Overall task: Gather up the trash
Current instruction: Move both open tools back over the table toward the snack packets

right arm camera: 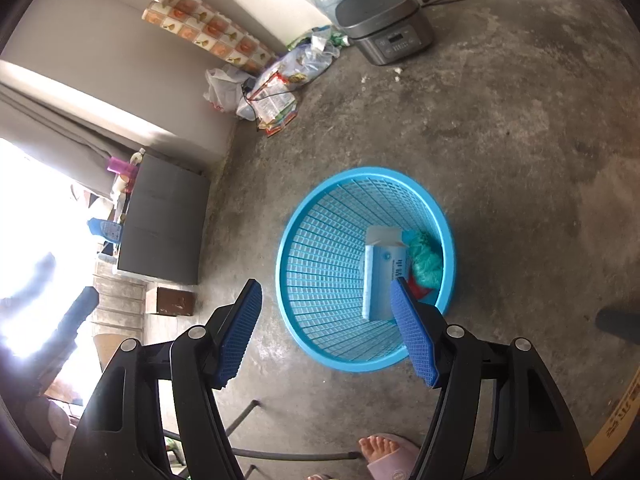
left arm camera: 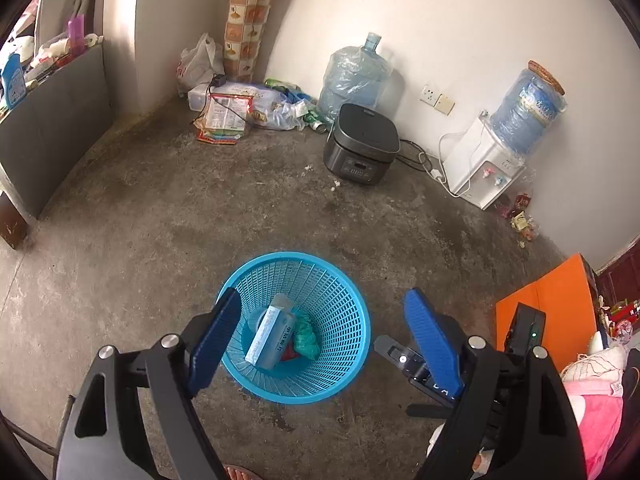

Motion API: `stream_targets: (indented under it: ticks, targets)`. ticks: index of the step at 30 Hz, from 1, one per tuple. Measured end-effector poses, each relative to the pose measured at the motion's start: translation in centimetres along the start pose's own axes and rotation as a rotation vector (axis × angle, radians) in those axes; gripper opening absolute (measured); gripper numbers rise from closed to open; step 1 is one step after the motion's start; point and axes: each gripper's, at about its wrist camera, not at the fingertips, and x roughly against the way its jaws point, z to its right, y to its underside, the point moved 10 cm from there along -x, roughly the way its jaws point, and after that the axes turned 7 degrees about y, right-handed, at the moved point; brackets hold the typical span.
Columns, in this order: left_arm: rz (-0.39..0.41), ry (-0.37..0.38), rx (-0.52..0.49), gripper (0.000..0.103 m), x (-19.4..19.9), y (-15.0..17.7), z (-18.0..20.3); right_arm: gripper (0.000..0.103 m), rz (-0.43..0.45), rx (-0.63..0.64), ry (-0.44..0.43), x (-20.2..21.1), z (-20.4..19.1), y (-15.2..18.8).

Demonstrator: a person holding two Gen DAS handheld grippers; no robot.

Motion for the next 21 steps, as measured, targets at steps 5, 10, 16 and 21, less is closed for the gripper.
stream_targets:
  ticks: [5, 10, 16, 21]
  targets:
    - [0.102, 0.019, -0.034, 0.082, 6.9, -0.5, 2.1, 0.065, 0.077, 0.087, -0.015, 3.3, -2.5, 0.5]
    - [0.233, -0.002, -0.068, 0.088, 15.5, -0.1, 3.7, 0.074, 0.171, 0.216, -0.044, 7.7, -6.5, 1.7]
    - [0.359, -0.082, -0.08, 0.097, 24.6, 3.0, 4.0, 0.09, 0.291, 0.388, -0.078, 13.2, -11.4, 4.1]
    - [0.432, -0.196, -0.056, 0.097, 30.8, 6.7, 2.3, 0.095, 0.375, 0.539, -0.098, 16.8, -14.7, 6.6]
